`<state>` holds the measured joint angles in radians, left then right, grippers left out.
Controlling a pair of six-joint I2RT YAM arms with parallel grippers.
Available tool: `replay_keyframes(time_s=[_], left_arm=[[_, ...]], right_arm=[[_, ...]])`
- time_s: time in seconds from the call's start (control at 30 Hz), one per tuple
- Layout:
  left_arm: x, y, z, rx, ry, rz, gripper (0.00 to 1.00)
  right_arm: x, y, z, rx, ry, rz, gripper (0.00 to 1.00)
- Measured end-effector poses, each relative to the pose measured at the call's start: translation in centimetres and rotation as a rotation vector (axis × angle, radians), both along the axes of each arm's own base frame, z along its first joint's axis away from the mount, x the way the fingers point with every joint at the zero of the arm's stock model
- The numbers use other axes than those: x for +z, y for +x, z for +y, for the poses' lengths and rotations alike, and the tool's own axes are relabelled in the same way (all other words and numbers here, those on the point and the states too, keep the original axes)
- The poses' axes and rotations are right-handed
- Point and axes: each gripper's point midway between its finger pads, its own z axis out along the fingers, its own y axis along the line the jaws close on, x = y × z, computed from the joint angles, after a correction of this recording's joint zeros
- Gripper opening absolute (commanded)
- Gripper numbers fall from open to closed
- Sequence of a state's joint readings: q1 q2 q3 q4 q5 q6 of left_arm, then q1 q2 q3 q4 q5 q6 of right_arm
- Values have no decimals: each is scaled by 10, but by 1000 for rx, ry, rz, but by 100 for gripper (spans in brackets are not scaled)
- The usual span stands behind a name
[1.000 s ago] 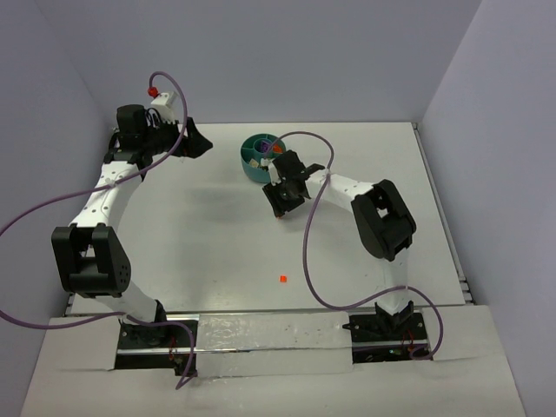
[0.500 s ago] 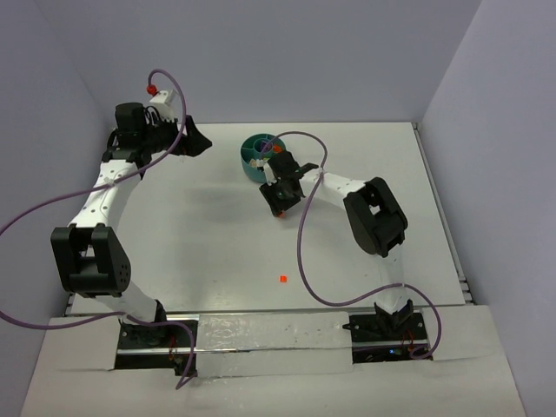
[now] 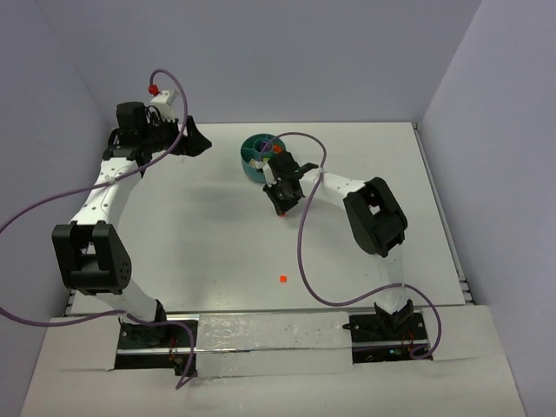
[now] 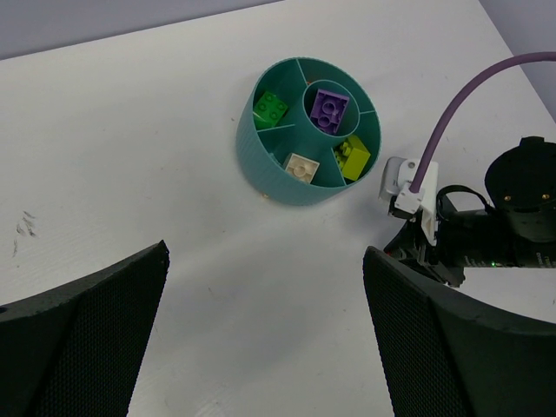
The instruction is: Sort the legos into containers by color
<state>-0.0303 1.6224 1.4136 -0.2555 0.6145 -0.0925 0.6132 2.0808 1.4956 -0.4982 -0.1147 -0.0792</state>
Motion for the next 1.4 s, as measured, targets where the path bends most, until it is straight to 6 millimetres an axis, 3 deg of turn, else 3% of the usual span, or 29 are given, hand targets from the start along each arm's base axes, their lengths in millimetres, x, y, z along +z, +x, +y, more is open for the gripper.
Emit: replay_keyframes(time_s=[0.1,0.2,0.3,0.43,0.53,0.63,0.73,0.8,0.87,0.93,1.2,1.3,1.4], left_arm=[[-4,1,0,1,1,12,99],[-7,2,1,4,3,16,99],[-7,2,1,5,4,17,99],[-7,2,1,4,4,17,99],[-7,2,1,6,5,18,99],[-8,3,1,8,4,19,99],[-13,5,1,10,0,33,99],[-17,8,1,13,-3,47,99],[-23,10,0,16,-8,63,99],[-26,11,0,20,-11,74,99],[-23,14,0,26,-16,71,99],[-23,16,1,28,-17,72,99],[-27,17,0,29,-19,82,99]], right_arm=[[1,-2,1,13,6,6,0],[7,-7,3,32,22,20,0],[26,-12,5,46,54,20,0],[95,4,15,44,168,-76,0],[163,39,17,-4,281,-212,0],[225,79,4,-95,370,-353,0],[269,113,-13,-192,418,-468,0],[286,132,-19,-245,443,-516,0],[289,149,-17,-280,458,-543,0],[277,159,-13,-302,459,-533,0],[192,182,-6,-353,382,-412,0],[178,184,-6,-357,366,-394,0],[176,185,-6,-359,365,-395,0]])
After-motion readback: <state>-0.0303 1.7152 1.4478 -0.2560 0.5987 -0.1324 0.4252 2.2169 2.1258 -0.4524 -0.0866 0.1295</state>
